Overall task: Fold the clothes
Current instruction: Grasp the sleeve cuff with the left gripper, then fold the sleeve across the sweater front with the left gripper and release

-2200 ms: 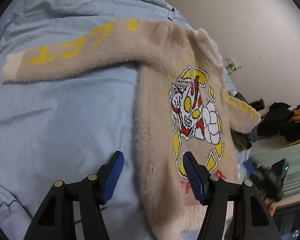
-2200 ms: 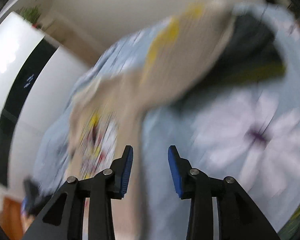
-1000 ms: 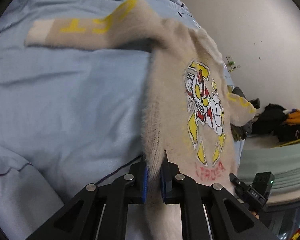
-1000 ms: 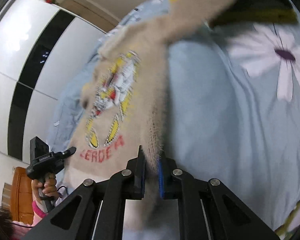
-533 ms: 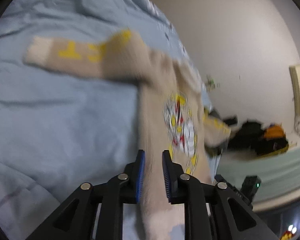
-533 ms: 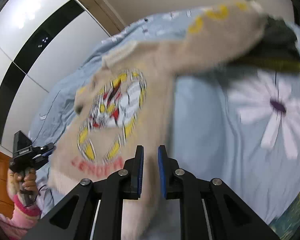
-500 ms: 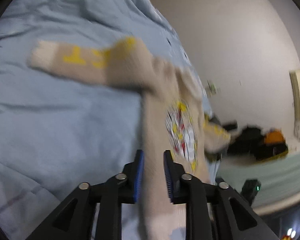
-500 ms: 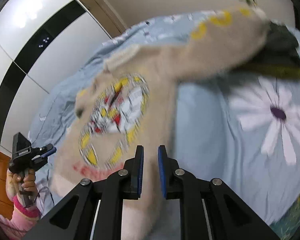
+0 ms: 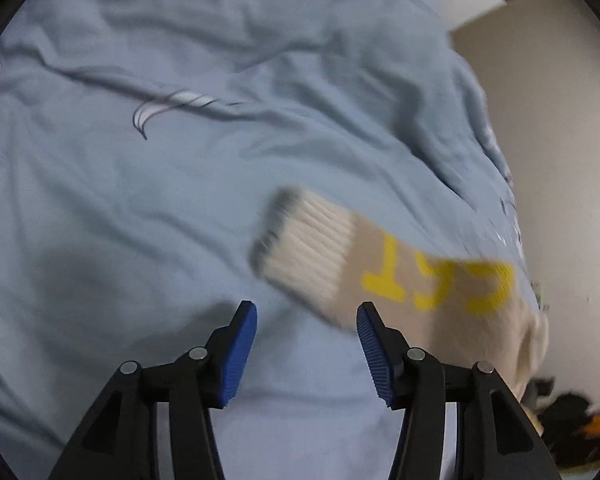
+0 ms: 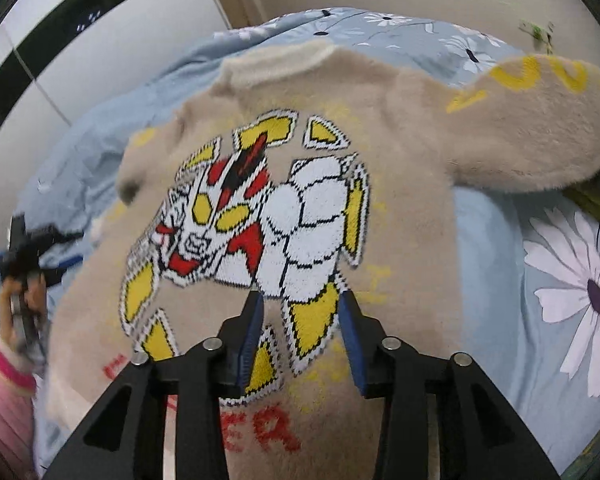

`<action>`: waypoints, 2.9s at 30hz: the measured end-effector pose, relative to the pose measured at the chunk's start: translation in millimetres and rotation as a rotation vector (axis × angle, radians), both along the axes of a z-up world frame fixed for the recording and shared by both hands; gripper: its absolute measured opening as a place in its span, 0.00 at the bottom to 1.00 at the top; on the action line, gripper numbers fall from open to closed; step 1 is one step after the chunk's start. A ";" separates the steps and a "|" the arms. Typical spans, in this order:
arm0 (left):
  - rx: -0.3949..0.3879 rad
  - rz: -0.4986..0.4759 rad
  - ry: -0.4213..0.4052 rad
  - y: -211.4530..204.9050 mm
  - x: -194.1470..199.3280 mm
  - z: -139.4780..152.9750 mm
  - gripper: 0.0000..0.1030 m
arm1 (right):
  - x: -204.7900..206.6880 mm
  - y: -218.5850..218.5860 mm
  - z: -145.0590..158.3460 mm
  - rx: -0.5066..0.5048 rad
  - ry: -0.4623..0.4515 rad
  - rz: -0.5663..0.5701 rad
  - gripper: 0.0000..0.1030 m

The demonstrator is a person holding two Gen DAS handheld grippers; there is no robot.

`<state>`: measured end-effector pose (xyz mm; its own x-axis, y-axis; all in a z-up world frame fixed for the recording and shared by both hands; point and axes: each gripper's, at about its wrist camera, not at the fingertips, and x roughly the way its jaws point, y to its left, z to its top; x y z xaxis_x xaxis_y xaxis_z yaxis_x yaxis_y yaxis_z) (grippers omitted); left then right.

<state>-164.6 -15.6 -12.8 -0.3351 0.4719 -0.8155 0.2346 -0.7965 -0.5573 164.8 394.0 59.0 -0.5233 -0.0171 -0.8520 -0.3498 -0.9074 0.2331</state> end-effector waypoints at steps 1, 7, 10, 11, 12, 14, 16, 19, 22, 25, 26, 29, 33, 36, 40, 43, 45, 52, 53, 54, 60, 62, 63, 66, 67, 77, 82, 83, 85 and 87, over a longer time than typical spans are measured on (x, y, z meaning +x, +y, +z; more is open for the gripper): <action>0.014 0.015 -0.014 -1.0 -5.5 -7.9 0.54 | -1.1 -0.9 -1.0 0.006 -0.006 0.001 0.42; 0.116 0.109 -0.029 -11.0 -16.1 -30.6 0.53 | -3.3 0.6 -9.1 -0.010 -0.023 -0.041 0.42; 0.116 0.118 0.005 -10.8 -16.0 -27.0 0.28 | -3.8 -0.3 -10.1 -0.012 -0.028 -0.051 0.42; 0.103 0.114 0.011 -10.0 -16.6 -25.4 0.24 | -4.2 -0.9 -10.2 -0.009 -0.031 -0.052 0.42; 0.090 0.109 0.019 -9.5 -16.8 -22.8 0.19 | -4.8 -1.4 -10.2 -0.007 -0.033 -0.053 0.42; 0.057 0.108 0.056 -10.4 -16.1 -11.6 0.15 | -6.2 -2.3 -9.9 -0.005 -0.037 -0.055 0.42; -0.008 0.120 0.119 -14.7 -17.4 6.4 0.13 | -6.1 -2.9 -10.0 -0.009 -0.035 -0.057 0.42; -0.181 0.143 0.248 -26.0 -22.1 38.5 0.13 | -3.9 -1.0 -11.0 -0.026 -0.022 -0.064 0.42; -0.340 0.106 0.282 -26.3 -29.4 53.2 0.11 | -2.5 1.7 -13.9 -0.046 -0.008 -0.068 0.42; -0.340 0.086 0.272 -29.4 -29.9 62.3 0.11 | -0.9 3.9 -14.8 -0.053 0.002 -0.070 0.42; -0.331 0.081 0.287 -30.1 -26.8 69.7 0.11 | -0.8 4.9 -14.5 -0.058 0.009 -0.072 0.42; -0.251 0.016 0.366 -6.4 -13.6 105.0 0.10 | 3.5 10.7 -10.6 -0.078 0.047 -0.084 0.42; -0.102 -0.166 0.536 50.3 10.3 182.9 0.05 | 11.6 21.6 -4.8 -0.105 0.107 -0.122 0.42; -0.048 -0.337 0.667 111.4 33.9 231.1 0.05 | 17.2 27.9 -2.7 -0.116 0.144 -0.152 0.42; -0.067 -0.541 0.763 202.7 60.9 261.5 0.05 | 27.1 38.2 -1.6 -0.166 0.197 -0.175 0.42; -0.072 -0.594 0.722 245.2 62.0 251.6 0.05 | 35.1 42.8 -2.4 -0.202 0.228 -0.192 0.42; -0.057 -0.568 0.631 249.6 50.8 231.1 0.05 | 38.0 43.0 -4.3 -0.222 0.239 -0.187 0.42; -0.138 -0.402 0.378 172.3 29.1 155.8 0.15 | 35.5 37.7 -9.5 -0.223 0.241 -0.146 0.42; -0.141 -0.354 0.344 152.5 25.1 145.8 0.21 | 35.8 37.3 -9.8 -0.222 0.241 -0.144 0.42; -0.129 -0.286 0.306 127.3 19.7 132.8 0.38 | 35.4 36.8 -10.6 -0.220 0.239 -0.143 0.42; -0.151 0.003 0.160 14.8 11.0 66.9 0.54 | 31.4 34.1 -12.3 -0.201 0.224 -0.129 0.46; -0.140 0.058 0.088 -7.7 9.2 40.7 0.55 | 29.2 32.2 -12.5 -0.190 0.212 -0.124 0.47; -0.115 0.074 0.047 -17.6 7.8 26.3 0.56 | 28.2 31.3 -12.6 -0.184 0.207 -0.122 0.47; -0.078 0.111 -0.018 -30.3 9.2 0.3 0.56 | 26.3 29.3 -12.7 -0.170 0.192 -0.120 0.47; -0.065 0.123 -0.039 -34.4 9.4 -8.1 0.56 | 26.1 28.9 -12.7 -0.167 0.188 -0.120 0.47; -0.026 0.220 -0.069 -47.1 10.8 -31.0 0.32 | 22.8 26.7 -13.0 -0.150 0.165 -0.118 0.47; -0.122 0.198 0.039 -32.5 17.1 0.2 0.10 | 24.0 26.8 -12.8 -0.159 0.174 -0.120 0.47; -0.145 0.185 0.076 -26.4 19.7 12.0 0.10 | 24.7 26.9 -12.7 -0.162 0.178 -0.120 0.47; -0.184 0.111 0.190 -2.5 27.0 52.4 0.10 | 26.3 27.2 -12.3 -0.167 0.185 -0.120 0.47; -0.202 0.038 0.299 20.3 33.7 93.1 0.10 | 28.1 27.8 -12.3 -0.176 0.195 -0.121 0.47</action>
